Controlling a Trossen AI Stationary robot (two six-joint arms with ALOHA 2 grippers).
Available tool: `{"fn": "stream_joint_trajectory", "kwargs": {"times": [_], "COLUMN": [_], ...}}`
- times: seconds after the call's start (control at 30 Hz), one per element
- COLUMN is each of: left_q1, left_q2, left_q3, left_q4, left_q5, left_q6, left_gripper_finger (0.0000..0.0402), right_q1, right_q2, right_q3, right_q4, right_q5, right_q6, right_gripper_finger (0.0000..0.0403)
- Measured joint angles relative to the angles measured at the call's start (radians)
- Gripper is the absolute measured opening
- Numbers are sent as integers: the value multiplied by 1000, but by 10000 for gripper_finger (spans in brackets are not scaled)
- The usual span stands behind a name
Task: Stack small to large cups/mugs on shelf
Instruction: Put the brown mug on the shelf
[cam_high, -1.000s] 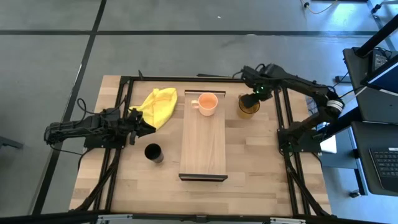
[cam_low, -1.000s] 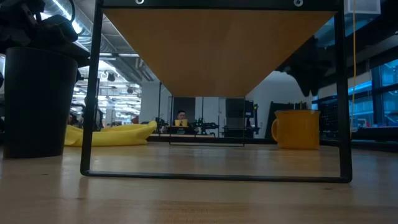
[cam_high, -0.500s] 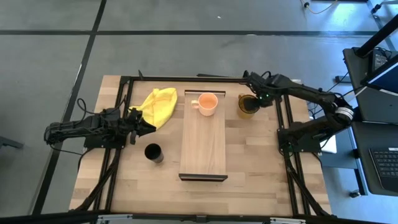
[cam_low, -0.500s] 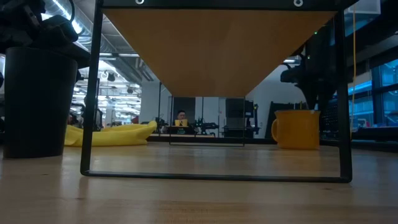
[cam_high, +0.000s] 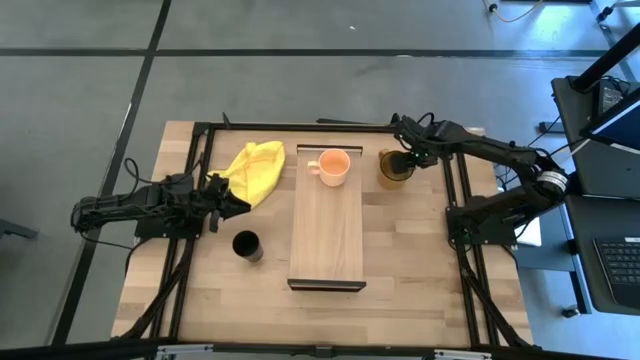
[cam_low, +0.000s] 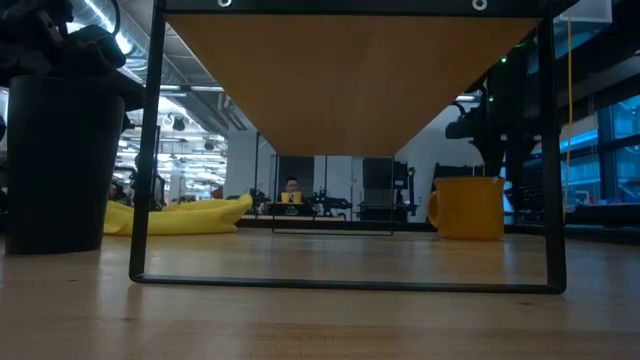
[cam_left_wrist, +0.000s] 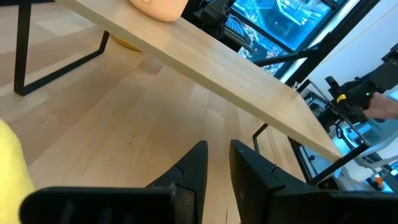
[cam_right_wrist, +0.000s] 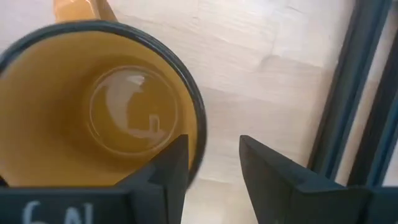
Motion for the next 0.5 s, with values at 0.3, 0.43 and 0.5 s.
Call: {"fn": "stream_joint_trajectory", "kwargs": {"times": [0.3,0.43,0.5], "left_q1": [0,0,0], "left_q2": [0,0,0], "left_q3": [-1,-1,-1], "left_q4": [-37,-37,-37], "left_q5": [0,0,0], "left_q6": [0,-3,-3], "left_gripper_finger": [62,62,62], "right_q1": [0,1,0], "right_q2": [79,83,83], "right_q3": [0,0,0], "right_q4": [109,112,112], "right_q5": [-37,12,25], "right_q6": [-21,-27,-45], "right_gripper_finger": [145,141,129]}}
